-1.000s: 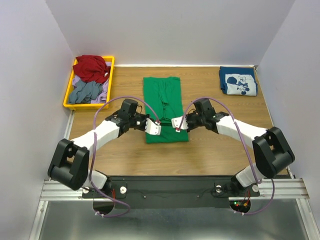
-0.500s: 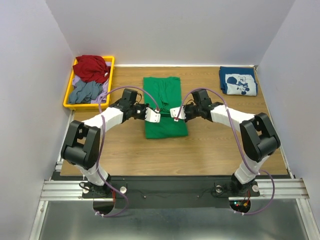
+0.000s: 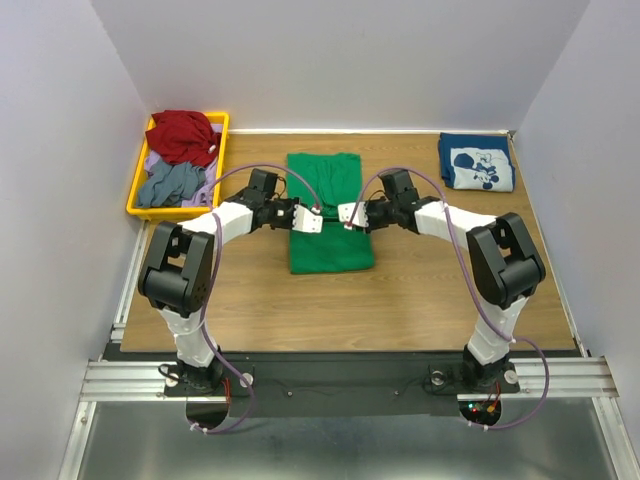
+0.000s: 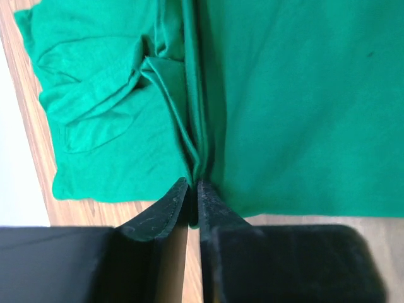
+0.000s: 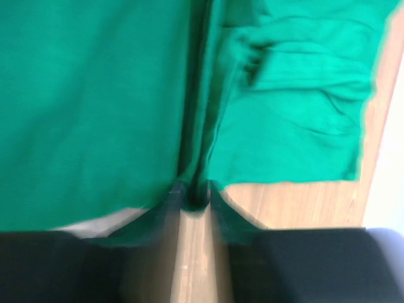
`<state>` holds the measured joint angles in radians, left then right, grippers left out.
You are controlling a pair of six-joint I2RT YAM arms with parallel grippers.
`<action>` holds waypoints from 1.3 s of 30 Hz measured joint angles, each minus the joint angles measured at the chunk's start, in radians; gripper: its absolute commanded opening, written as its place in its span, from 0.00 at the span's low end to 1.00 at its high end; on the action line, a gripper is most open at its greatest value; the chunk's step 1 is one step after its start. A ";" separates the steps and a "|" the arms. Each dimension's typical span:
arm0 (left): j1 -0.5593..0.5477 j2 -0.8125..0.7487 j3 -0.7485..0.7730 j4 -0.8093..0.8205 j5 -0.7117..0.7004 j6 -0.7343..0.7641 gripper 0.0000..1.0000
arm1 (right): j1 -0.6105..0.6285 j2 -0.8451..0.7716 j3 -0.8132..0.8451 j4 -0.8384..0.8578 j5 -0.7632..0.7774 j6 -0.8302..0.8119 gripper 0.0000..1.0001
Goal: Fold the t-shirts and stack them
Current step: Fold the tshirt
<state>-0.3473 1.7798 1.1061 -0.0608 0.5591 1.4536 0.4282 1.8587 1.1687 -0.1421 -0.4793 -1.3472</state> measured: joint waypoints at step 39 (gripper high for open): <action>0.104 0.208 0.012 0.202 0.375 -1.461 0.35 | -0.100 0.151 0.035 0.016 -0.338 1.429 0.35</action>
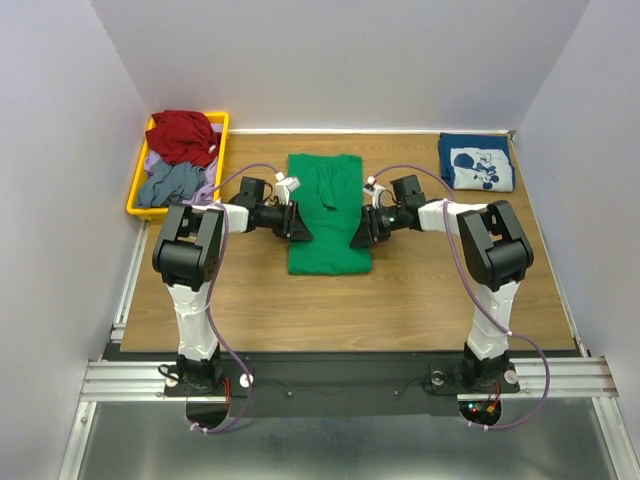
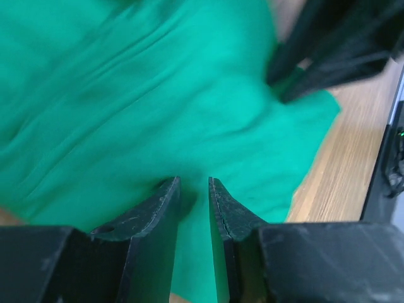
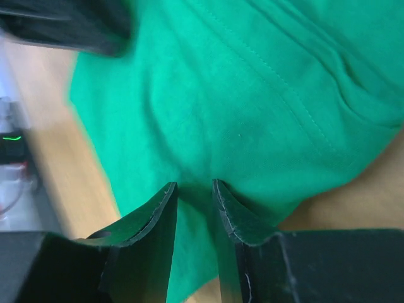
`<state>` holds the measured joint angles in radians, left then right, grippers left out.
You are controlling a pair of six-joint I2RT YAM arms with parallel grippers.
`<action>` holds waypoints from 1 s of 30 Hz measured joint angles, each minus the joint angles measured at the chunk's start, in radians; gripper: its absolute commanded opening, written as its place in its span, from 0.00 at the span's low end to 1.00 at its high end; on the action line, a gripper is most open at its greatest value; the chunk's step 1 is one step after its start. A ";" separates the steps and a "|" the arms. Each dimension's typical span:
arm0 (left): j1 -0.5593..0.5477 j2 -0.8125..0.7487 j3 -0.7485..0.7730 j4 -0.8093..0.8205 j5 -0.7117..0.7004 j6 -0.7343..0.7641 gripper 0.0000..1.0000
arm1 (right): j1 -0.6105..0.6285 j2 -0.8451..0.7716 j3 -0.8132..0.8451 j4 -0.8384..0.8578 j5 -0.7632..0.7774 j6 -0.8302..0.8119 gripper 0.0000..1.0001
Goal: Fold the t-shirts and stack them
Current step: Fold the tshirt
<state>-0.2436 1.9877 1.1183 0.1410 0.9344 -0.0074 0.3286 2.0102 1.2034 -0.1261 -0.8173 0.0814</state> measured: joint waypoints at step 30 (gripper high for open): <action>-0.233 -0.894 -0.383 -0.352 -0.175 0.798 0.49 | 0.198 -0.821 -0.523 -0.151 0.228 -0.714 0.63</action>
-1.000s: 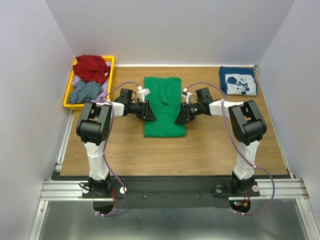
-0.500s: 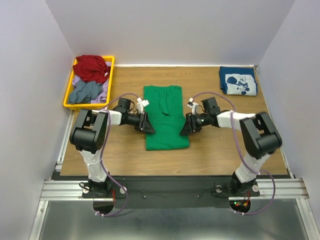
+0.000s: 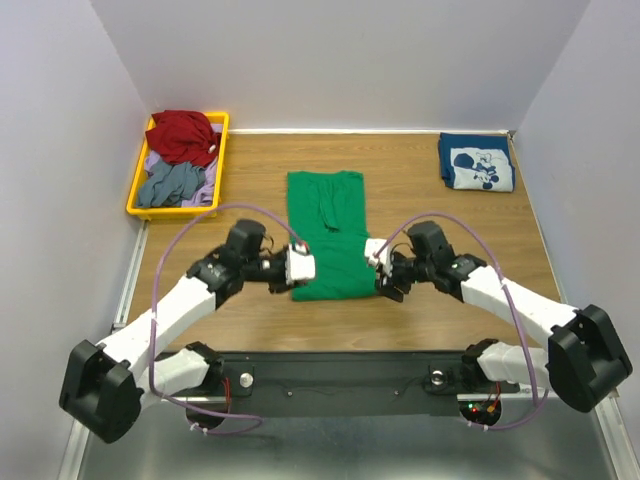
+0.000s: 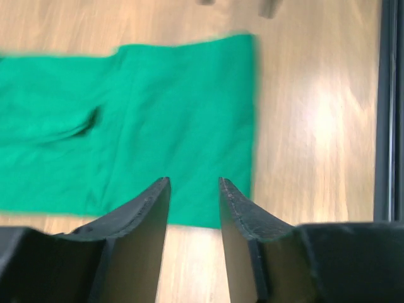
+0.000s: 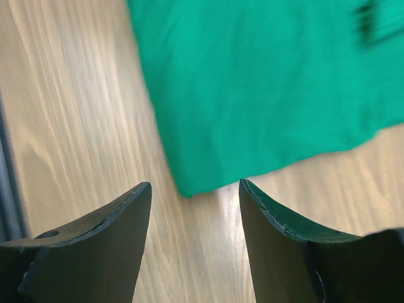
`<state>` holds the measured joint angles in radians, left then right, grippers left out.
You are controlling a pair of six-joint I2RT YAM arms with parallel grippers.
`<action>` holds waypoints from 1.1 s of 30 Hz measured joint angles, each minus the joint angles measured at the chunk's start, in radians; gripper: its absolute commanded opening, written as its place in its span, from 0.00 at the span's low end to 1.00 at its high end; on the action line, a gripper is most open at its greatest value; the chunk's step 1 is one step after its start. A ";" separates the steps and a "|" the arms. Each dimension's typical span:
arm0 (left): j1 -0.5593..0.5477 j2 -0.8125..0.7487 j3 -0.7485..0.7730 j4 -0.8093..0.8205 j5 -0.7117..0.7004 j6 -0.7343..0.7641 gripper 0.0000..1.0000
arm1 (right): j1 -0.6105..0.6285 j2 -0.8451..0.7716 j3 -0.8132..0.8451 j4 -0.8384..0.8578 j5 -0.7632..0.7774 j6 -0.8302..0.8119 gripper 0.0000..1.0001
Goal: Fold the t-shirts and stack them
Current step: Fold the tshirt
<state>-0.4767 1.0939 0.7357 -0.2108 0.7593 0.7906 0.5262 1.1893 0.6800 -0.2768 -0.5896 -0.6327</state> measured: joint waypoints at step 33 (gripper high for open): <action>-0.334 0.096 -0.296 0.208 -0.463 0.191 0.00 | 0.204 0.087 -0.267 0.353 0.227 -0.419 0.01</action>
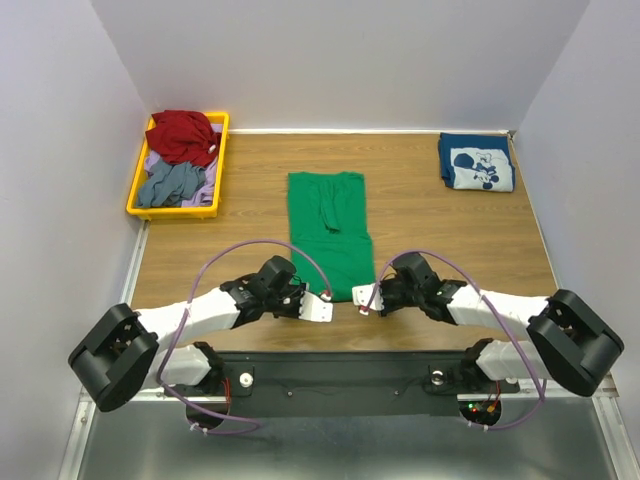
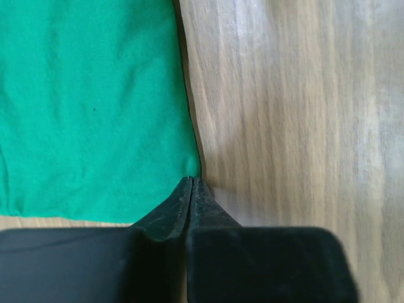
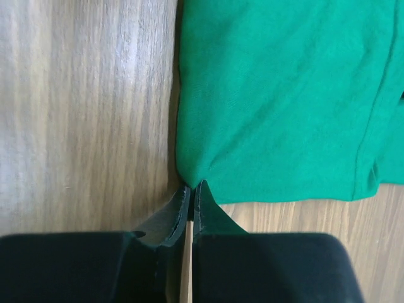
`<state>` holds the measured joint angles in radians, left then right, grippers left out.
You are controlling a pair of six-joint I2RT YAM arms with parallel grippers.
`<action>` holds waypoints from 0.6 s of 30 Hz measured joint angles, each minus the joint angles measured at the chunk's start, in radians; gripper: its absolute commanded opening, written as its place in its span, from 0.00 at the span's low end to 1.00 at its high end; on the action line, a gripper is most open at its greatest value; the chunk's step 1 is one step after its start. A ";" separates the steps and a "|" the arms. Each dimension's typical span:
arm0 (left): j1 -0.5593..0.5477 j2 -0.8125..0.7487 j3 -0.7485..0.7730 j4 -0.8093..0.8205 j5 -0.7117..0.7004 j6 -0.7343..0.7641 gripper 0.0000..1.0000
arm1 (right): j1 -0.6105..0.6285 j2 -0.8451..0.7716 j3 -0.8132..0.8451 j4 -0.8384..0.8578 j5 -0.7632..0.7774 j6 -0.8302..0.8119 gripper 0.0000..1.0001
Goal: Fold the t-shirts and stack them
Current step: Fold the tshirt
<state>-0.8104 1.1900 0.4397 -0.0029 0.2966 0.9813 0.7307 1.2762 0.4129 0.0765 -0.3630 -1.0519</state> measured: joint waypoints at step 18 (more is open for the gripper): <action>-0.072 -0.327 0.250 -0.477 0.296 -0.036 0.00 | 0.103 -0.391 0.261 -0.553 -0.061 0.277 0.00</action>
<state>-0.8829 0.8627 0.6895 -0.4797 0.5922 0.9455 0.8341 0.8852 0.6743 -0.4767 -0.4236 -0.7746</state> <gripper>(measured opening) 0.019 0.046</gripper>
